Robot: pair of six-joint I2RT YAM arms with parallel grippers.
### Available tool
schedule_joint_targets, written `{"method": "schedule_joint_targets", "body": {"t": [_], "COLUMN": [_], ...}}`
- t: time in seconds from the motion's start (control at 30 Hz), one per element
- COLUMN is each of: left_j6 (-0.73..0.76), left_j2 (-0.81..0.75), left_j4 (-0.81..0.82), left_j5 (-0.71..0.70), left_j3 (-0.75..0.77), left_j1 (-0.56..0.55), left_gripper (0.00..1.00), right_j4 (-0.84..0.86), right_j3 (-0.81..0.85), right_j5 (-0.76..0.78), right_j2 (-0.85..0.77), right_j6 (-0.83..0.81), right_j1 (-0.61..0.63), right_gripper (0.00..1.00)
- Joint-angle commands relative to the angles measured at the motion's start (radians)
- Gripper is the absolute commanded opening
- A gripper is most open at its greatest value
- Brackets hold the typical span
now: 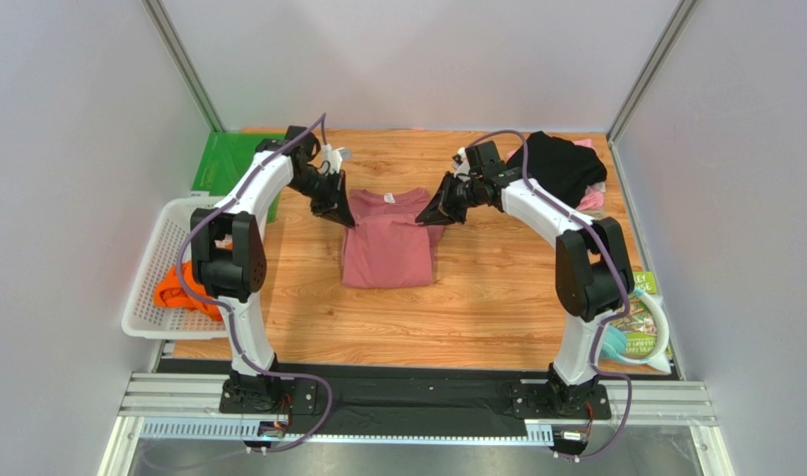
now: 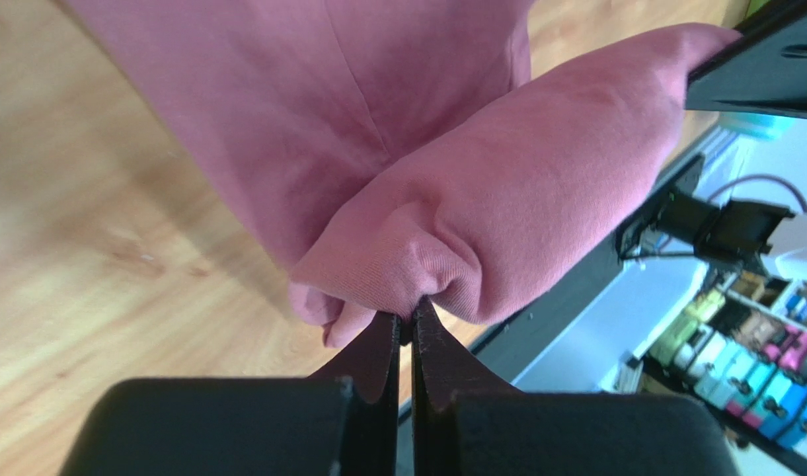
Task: Fold and stack the t-shirts
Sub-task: Fold the long partially folded tshirt into a neat square
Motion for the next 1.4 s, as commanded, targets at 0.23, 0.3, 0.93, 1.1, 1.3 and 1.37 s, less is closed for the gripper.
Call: {"method": "schedule_joint_targets", "body": {"t": [0.23, 0.3, 0.93, 1.1, 1.3, 1.37], "left_j6": [-0.05, -0.058, -0.147, -0.153, -0.153, -0.16], "left_j2": [0.24, 0.294, 0.316, 0.131, -0.063, -0.091], "left_j4": [-0.029, -0.041, 0.014, 0.017, 0.063, 0.091], "left_j5": [-0.028, -0.042, 0.047, 0.137, 0.212, 0.234], "left_j3": [0.296, 0.395, 0.563, 0.513, 0.333, 0.251], "left_j1": [0.035, 0.037, 0.104, 0.13, 0.149, 0.149], "left_gripper": [0.0, 0.0, 0.94, 0.94, 0.94, 0.94], "right_j4": [-0.027, -0.024, -0.251, -0.312, -0.294, -0.288], "right_j3": [0.363, 0.394, 0.761, 0.753, 0.695, 0.661], "right_j5": [-0.071, -0.074, 0.035, 0.152, 0.032, 0.023], "right_j2": [0.251, 0.294, 0.549, 0.426, 0.32, 0.307], "right_j6": [-0.013, -0.006, -0.136, -0.203, -0.22, -0.222], "right_j1": [-0.063, -0.069, -0.146, -0.166, -0.091, -0.062], "right_gripper": [0.0, 0.0, 0.63, 0.67, 0.66, 0.66]}}
